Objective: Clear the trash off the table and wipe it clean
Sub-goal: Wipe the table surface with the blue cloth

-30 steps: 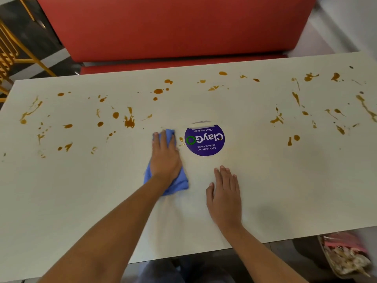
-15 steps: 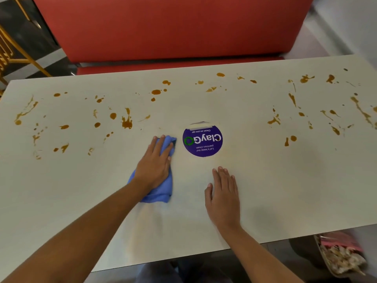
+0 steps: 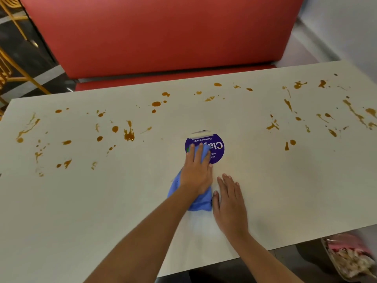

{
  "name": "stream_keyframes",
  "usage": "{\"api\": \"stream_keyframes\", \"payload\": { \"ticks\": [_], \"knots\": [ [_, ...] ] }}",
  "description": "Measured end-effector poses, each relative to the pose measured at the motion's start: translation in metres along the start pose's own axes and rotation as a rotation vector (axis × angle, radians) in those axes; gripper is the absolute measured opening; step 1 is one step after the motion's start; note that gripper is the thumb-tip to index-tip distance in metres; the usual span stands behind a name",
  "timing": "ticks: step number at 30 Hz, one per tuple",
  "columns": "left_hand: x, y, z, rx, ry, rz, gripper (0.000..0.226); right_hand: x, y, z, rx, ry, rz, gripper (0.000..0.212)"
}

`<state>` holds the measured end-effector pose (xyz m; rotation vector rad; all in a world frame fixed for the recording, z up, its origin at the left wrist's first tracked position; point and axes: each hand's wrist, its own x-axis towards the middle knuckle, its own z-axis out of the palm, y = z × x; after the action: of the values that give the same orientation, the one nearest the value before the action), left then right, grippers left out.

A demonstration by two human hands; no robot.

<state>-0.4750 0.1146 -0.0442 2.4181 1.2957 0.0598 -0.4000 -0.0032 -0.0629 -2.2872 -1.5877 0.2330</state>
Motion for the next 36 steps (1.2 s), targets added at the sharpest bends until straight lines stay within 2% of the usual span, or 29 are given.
{"api": "stream_keyframes", "payload": {
  "ticks": [1, 4, 7, 11, 14, 17, 21, 24, 26, 33, 36],
  "knots": [
    [-0.001, 0.003, 0.000, -0.095, 0.015, 0.000, 0.076, 0.000, 0.000, 0.001, 0.045, 0.017, 0.004, 0.061],
    [-0.001, 0.002, -0.011, -0.485, 0.006, -0.047, 0.047, -0.001, 0.001, -0.001, 0.251, 0.074, 0.066, 0.053],
    [-0.010, -0.013, -0.028, -0.674, 0.041, -0.038, 0.044, 0.010, -0.005, -0.014, 0.413, 0.155, 0.187, 0.046],
    [-0.031, -0.050, -0.035, -0.548, 0.176, -0.098, 0.042, 0.043, -0.030, -0.028, 0.430, 0.223, 0.217, 0.038],
    [-0.041, -0.080, -0.030, -0.367, 0.254, -0.157, 0.044, 0.072, -0.058, -0.023, 0.392, 0.140, 0.176, 0.033],
    [-0.044, -0.096, -0.025, -0.229, 0.222, -0.147, 0.057, 0.082, -0.085, 0.001, 0.236, 0.024, 0.128, 0.035],
    [-0.045, -0.102, -0.014, -0.034, 0.204, -0.149, 0.063, 0.070, -0.091, 0.025, -0.034, 0.016, -0.021, 0.036],
    [-0.044, -0.101, -0.012, -0.014, 0.222, -0.159, 0.057, 0.064, -0.064, 0.023, -0.069, 0.082, -0.213, 0.034],
    [-0.044, -0.100, -0.013, -0.023, 0.229, -0.160, 0.060, 0.063, -0.040, 0.016, -0.054, 0.131, -0.272, 0.035],
    [-0.044, -0.098, -0.013, -0.006, 0.222, -0.166, 0.070, 0.090, 0.026, -0.020, 0.015, 0.144, -0.075, 0.035],
    [-0.045, -0.097, -0.013, -0.010, 0.230, -0.187, 0.066, 0.107, 0.019, -0.006, -0.031, 0.067, -0.119, 0.037]
  ]
}}
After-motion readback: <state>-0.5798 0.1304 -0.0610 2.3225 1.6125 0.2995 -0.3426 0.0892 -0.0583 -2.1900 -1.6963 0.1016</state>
